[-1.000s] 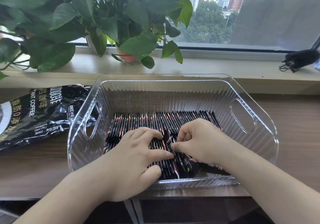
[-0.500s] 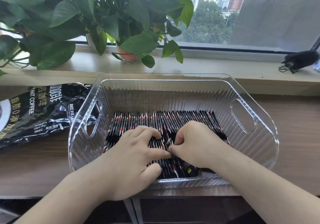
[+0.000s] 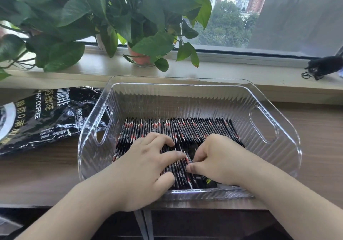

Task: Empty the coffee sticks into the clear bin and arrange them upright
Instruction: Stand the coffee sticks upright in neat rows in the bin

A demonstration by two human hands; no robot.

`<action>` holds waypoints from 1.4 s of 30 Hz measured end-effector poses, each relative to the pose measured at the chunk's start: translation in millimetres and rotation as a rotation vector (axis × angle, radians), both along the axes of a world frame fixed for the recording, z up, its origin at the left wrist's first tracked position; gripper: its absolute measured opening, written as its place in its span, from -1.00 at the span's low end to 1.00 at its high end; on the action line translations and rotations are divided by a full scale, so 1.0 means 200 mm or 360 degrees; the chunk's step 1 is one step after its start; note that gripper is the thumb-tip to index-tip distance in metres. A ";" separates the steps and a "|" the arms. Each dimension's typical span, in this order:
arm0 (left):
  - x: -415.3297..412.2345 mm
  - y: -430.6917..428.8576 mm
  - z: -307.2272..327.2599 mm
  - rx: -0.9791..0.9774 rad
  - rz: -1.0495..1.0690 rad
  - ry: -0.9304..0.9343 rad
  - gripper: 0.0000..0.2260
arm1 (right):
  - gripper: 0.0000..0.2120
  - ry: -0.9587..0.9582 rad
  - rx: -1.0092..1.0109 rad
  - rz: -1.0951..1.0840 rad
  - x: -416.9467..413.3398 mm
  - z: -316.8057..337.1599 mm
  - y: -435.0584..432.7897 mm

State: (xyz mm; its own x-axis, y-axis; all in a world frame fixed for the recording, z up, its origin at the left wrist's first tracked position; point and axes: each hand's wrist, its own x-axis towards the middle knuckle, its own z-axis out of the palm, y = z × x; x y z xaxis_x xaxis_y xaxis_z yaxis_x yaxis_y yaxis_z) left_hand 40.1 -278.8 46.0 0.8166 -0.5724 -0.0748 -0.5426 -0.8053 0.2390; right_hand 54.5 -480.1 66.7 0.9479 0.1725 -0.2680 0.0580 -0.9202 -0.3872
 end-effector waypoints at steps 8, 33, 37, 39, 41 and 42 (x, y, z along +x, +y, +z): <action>0.01 0.00 0.00 0.0043 -0.0010 0.0067 -0.34 | -0.69 0.0026 0.0039 -0.0082 0.00 -0.01 0.00; 0.01 0.00 0.00 0.0058 -0.0056 0.0102 -0.47 | -0.61 -0.0445 -0.0332 -0.0201 -0.07 0.01 0.00; 0.01 0.00 0.00 0.0041 -0.0057 0.0109 -0.51 | -0.50 -0.0348 -0.0455 -0.0147 -0.09 0.00 -0.01; 0.01 0.00 0.00 0.0045 -0.0058 0.0118 -0.51 | -0.56 -0.0252 -0.0329 -0.0092 -0.07 -0.02 -0.03; 0.01 0.00 0.00 0.0053 -0.0058 0.0122 -0.50 | -0.57 -0.0158 -0.0193 -0.0031 -0.05 -0.03 -0.03; 0.01 0.00 0.01 0.0054 -0.0057 0.0123 -0.50 | -0.57 -0.0135 -0.0139 -0.0005 -0.05 -0.04 -0.04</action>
